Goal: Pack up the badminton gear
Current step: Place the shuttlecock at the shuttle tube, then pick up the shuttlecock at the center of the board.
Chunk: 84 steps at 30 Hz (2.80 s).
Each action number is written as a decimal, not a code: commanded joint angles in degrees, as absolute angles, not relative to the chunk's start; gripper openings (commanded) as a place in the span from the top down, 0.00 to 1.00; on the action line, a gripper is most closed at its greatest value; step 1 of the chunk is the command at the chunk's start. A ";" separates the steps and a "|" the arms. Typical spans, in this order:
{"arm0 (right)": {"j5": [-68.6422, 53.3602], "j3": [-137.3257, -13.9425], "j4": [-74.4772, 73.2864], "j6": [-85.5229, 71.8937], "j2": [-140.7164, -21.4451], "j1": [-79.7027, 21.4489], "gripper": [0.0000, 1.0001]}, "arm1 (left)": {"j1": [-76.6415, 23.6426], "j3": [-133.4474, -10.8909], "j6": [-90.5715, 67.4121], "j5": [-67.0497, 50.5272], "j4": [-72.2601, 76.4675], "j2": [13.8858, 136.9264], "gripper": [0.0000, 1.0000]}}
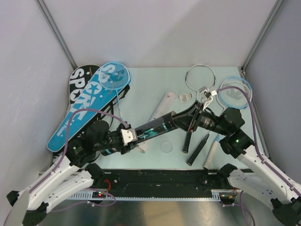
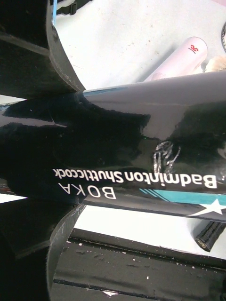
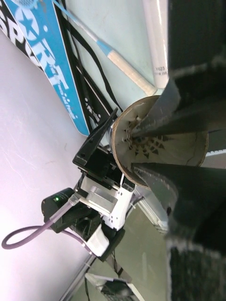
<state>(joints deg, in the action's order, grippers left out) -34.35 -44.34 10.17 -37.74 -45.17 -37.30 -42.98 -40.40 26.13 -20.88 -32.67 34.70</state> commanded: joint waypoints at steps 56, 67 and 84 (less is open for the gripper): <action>-48.06 -91.24 -8.01 -12.68 -121.54 16.87 0.29 | -43.10 -35.45 16.31 -18.03 -20.52 26.57 0.61; -52.41 -95.22 -16.63 -8.96 -126.04 16.36 0.38 | -43.07 -35.17 16.46 -17.70 -20.55 26.43 0.61; -53.21 -92.97 -24.99 -4.48 -121.39 17.38 0.64 | -43.13 -34.98 16.40 -16.61 -20.41 26.06 0.61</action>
<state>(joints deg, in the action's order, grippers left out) -52.23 -93.10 -22.28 -6.35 -125.84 17.04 -43.00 -34.50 16.51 -17.08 -24.56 26.72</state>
